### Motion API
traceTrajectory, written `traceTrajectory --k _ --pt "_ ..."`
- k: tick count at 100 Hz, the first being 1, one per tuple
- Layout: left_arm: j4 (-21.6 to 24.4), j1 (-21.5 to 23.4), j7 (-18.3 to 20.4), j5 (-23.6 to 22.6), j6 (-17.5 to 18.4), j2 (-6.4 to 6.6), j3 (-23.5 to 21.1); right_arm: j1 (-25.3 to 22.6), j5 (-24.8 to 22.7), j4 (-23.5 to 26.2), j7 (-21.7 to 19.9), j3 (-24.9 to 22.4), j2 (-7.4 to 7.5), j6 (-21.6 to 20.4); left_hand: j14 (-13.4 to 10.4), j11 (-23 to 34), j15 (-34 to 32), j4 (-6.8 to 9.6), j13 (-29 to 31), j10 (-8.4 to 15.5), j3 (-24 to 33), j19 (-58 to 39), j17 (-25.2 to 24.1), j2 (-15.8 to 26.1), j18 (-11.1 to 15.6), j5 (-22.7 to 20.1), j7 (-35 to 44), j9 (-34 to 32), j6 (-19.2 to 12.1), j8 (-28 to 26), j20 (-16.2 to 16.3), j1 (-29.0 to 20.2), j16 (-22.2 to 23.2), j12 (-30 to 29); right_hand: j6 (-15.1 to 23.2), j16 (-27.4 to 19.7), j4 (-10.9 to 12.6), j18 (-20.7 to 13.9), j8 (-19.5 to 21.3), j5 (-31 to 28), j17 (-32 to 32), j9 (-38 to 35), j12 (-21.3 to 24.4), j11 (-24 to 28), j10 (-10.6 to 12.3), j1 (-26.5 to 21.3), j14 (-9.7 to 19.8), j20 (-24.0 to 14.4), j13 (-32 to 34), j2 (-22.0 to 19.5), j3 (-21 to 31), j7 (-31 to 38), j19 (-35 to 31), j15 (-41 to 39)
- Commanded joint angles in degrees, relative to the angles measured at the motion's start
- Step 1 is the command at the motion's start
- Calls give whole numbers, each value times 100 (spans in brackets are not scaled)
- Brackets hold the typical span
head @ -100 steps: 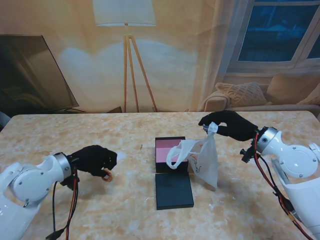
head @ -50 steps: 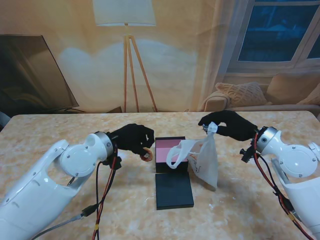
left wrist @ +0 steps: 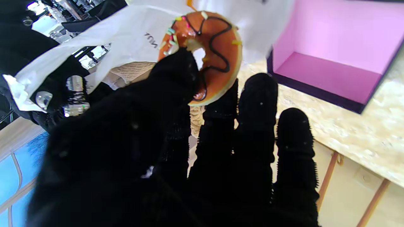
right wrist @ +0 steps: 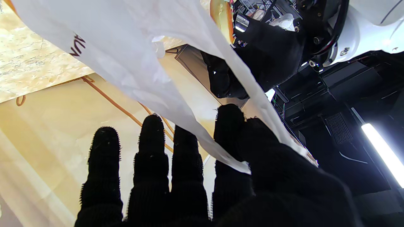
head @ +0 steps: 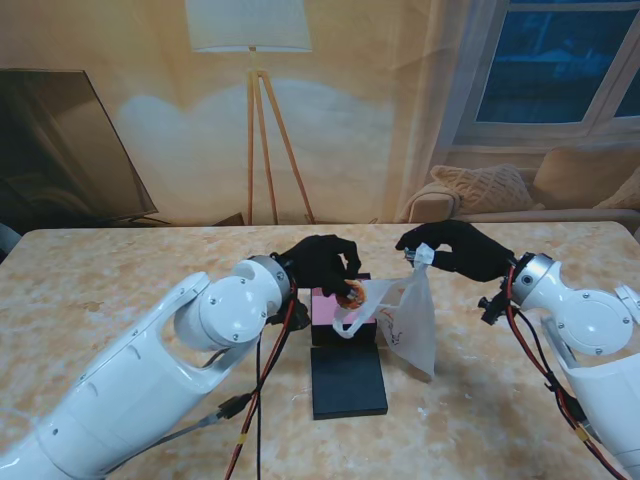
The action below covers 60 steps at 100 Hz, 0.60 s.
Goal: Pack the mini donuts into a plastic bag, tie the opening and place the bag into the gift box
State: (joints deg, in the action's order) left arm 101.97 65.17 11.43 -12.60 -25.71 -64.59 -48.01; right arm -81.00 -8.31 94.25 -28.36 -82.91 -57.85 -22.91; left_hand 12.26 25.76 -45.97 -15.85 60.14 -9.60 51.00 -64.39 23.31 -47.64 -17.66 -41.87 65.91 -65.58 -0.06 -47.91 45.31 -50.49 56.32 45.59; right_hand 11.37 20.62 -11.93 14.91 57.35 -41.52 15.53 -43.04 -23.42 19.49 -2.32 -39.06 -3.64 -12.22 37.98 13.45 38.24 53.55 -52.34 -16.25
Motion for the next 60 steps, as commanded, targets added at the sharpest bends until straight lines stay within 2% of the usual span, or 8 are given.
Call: traceTrajectory --k 1,26,60 --pt "75 -73 46 106 -88 -168 41 -32 -19 18 -71 19 -37 8 -34 209 -158 137 -28 8 63 -161 -104 155 -74 164 312 8 -23 -73 108 -279 73 55 1662 70 548 -42 205 -332 -31 118 -25 -30 -6 -753 65 -42 28 -71 1099 388 -98 -39" --pt "98 -244 -323 288 -556 -379 344 -7 -27 7 -35 31 -46 -3 -72 232 -172 152 -89 44 -32 -180 -126 249 -53 245 338 64 -36 -59 103 -287 35 33 1697 70 541 -1 191 -300 -59 225 2 -68 -54 -761 56 -66 -21 -94 1048 373 -137 -38" --pt "-287 -511 -906 621 -1188 -777 650 11 23 -2 -34 34 -43 -73 -88 292 -208 205 -204 50 -194 -185 -221 382 -1 353 406 176 -43 -16 91 -342 -34 3 1755 62 539 28 182 -269 -88 350 40 -110 -60 -759 50 -89 -70 -114 995 372 -170 -29"
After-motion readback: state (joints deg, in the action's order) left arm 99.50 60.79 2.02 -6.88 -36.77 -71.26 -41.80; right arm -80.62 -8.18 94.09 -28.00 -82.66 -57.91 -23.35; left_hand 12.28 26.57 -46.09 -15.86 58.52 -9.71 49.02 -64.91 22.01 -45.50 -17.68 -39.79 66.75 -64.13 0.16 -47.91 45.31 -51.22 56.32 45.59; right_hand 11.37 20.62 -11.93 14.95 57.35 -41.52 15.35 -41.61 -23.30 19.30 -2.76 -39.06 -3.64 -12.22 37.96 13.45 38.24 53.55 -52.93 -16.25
